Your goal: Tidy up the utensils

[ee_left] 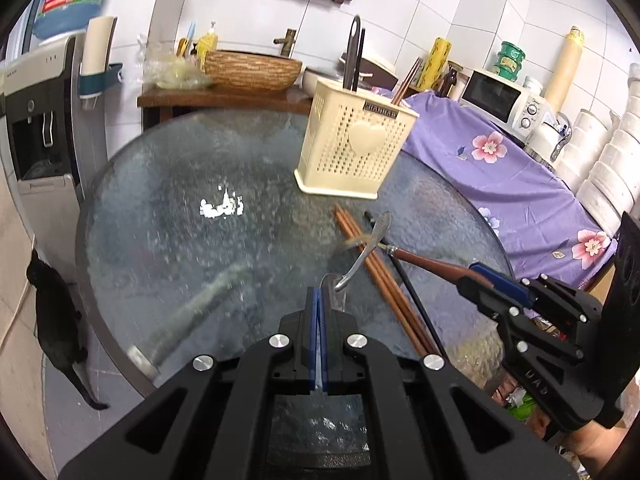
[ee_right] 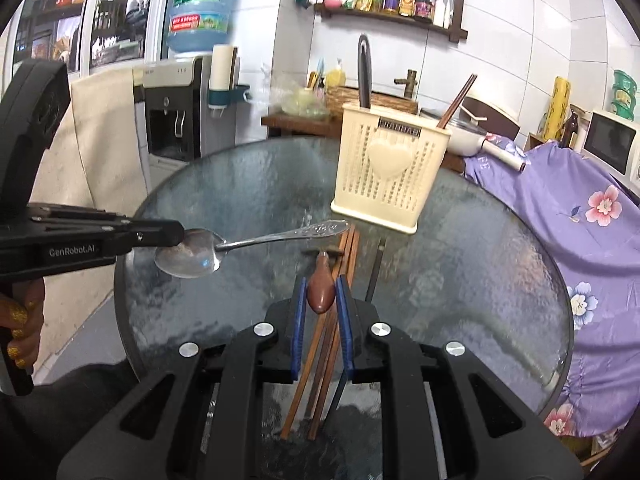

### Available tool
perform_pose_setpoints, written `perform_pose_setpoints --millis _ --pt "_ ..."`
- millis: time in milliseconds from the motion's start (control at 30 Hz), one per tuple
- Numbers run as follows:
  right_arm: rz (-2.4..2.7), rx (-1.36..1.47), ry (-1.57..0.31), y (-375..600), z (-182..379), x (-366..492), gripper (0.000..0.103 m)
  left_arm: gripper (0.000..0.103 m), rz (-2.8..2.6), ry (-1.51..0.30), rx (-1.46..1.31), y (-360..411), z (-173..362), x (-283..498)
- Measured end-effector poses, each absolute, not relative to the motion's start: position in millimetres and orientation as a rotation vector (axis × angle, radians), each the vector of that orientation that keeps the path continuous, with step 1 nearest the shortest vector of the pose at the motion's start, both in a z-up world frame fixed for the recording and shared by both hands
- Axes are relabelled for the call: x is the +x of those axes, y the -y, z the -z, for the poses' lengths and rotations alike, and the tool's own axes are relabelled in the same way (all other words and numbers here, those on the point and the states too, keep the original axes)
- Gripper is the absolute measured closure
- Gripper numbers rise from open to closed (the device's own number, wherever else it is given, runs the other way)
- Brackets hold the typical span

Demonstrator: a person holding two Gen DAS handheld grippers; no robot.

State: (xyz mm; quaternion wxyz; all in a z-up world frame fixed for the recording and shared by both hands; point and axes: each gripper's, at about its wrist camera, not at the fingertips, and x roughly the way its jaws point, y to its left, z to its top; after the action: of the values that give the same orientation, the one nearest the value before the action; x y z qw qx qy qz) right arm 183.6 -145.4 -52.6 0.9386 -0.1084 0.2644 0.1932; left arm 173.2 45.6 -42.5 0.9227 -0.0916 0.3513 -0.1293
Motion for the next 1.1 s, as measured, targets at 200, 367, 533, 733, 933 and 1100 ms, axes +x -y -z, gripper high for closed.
perform_pose_setpoints --millis 200,367,533,733,933,1100 --pt "-0.399 -0.181 -0.515 155 34 189 0.087 0.102 0.244 -0.691 -0.163 -54 27 176" --pt "-0.409 -0.202 -0.499 152 25 192 0.087 0.102 0.246 -0.723 -0.112 -54 29 181" --pt "-0.425 -0.187 -0.492 153 17 196 0.087 0.102 0.245 -0.747 -0.112 -57 37 182" --pt "-0.434 -0.199 -0.486 151 8 203 0.087 0.102 0.233 -0.746 -0.055 -55 34 184" --pt "-0.437 -0.199 -0.490 151 10 203 0.087 0.102 0.237 -0.784 -0.094 -59 49 189" --pt "-0.438 -0.198 -0.490 151 10 203 0.087 0.102 0.228 -0.773 -0.127 -60 70 187"
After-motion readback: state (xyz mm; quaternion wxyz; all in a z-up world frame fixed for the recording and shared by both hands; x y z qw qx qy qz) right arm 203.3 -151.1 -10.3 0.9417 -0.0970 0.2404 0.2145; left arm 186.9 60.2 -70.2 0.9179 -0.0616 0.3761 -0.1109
